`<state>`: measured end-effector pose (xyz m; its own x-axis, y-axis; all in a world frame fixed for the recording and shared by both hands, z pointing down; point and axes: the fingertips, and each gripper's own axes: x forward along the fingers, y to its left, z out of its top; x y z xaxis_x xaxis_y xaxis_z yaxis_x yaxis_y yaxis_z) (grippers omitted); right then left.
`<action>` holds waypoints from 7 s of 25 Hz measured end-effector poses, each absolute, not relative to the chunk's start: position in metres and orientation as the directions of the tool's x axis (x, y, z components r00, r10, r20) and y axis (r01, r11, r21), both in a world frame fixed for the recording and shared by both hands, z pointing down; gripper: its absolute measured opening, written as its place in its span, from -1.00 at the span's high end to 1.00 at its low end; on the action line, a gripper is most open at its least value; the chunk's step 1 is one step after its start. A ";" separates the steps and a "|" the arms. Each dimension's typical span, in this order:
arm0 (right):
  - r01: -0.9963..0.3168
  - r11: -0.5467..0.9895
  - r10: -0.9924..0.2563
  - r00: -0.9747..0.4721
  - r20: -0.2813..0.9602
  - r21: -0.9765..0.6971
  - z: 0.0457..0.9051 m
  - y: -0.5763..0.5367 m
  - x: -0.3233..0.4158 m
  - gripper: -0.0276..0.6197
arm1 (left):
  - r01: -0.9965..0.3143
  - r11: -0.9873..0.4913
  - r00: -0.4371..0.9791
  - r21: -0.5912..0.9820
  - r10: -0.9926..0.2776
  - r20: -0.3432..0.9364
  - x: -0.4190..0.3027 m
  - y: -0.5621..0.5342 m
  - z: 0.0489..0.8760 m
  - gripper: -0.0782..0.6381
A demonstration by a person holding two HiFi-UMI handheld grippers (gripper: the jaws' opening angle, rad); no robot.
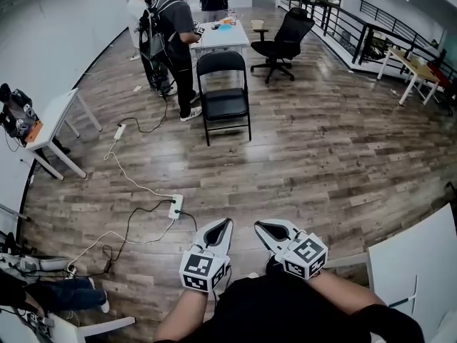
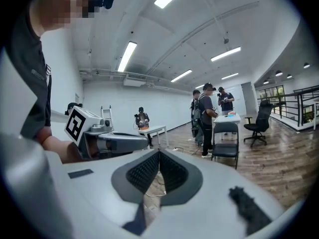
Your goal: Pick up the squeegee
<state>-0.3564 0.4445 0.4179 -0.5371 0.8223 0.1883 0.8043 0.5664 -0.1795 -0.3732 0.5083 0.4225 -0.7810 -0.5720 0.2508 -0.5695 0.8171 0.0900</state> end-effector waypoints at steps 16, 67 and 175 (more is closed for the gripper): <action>0.511 0.825 0.557 -0.809 0.190 -0.242 0.439 0.265 -0.310 0.90 | -0.851 0.519 -0.481 0.077 -0.830 0.283 -0.350 0.310 0.439 0.76; -0.564 0.735 -0.554 -0.820 0.145 -0.377 0.456 -0.171 0.111 0.90 | -0.832 -0.549 0.540 0.076 -0.772 0.336 0.049 -0.174 0.443 0.76; -0.871 0.215 -0.590 -0.477 0.651 -0.442 0.666 -0.350 0.087 0.61 | -0.791 -0.601 0.572 0.114 -0.660 0.487 -0.091 -0.218 0.529 0.76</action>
<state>0.0872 -0.3504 0.6656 -0.4765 -0.5905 0.6513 -0.8707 0.2148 -0.4423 -0.0906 -0.2178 0.5294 0.5719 -0.6601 0.4869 -0.7910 -0.6011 0.1142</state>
